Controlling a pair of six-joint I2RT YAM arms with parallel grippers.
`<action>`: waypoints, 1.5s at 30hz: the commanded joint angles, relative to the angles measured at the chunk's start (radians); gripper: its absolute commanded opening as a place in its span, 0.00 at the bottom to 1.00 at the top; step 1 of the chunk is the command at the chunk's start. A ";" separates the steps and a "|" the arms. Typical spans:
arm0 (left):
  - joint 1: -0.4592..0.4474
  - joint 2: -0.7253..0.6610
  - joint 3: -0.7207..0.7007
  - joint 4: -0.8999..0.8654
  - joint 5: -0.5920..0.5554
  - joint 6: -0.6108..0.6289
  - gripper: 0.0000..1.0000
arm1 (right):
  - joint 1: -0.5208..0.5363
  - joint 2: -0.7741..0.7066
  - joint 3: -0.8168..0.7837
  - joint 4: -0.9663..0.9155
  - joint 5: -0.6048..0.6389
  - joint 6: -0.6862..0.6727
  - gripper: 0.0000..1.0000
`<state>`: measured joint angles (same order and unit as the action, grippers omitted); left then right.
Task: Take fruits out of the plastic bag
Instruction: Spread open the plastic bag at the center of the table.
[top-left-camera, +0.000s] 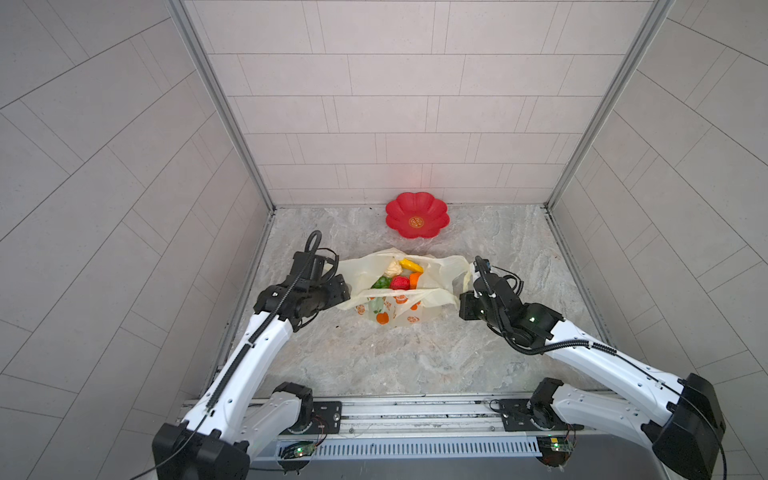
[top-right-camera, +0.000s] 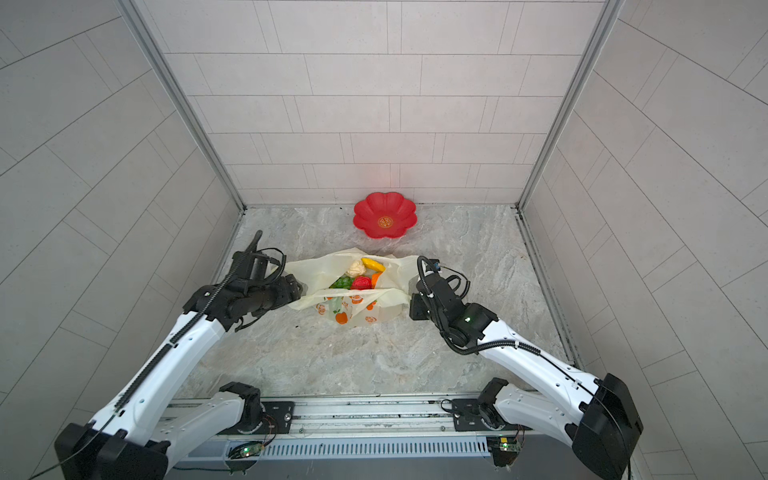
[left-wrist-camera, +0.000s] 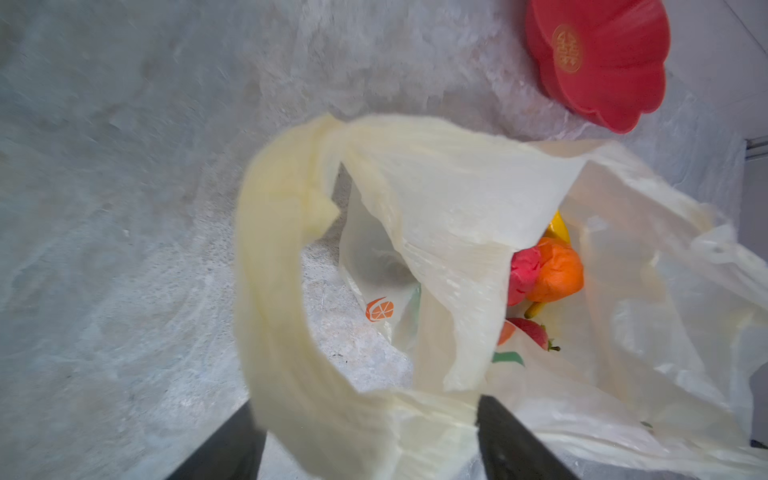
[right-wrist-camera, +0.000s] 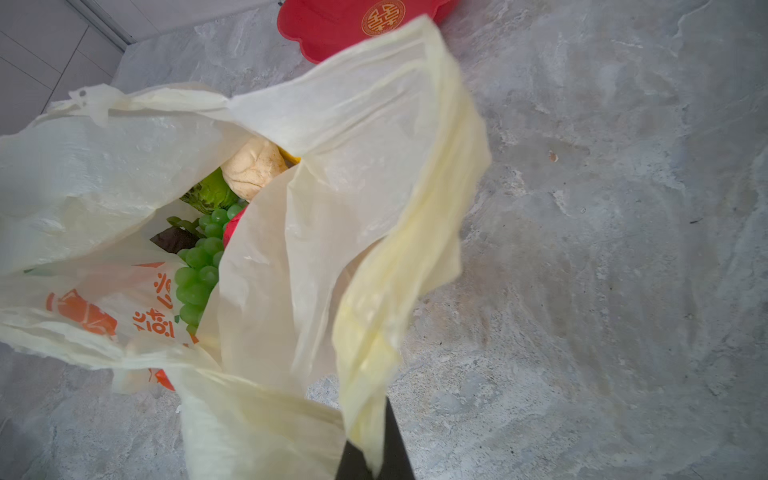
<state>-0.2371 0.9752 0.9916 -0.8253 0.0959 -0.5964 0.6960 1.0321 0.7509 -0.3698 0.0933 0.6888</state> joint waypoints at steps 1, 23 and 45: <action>-0.005 -0.044 0.101 -0.168 -0.119 0.055 0.89 | 0.007 -0.018 0.030 -0.012 0.016 -0.007 0.00; -0.424 0.662 0.529 -0.314 -0.520 0.101 0.91 | 0.031 -0.057 0.063 -0.054 0.035 -0.056 0.00; -0.157 0.553 0.261 0.102 -0.015 -0.038 0.06 | -0.136 -0.134 0.055 -0.087 -0.034 -0.161 0.00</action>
<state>-0.4313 1.6360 1.2785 -0.8066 -0.0364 -0.5957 0.6121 0.9051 0.8032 -0.4461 0.1303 0.5507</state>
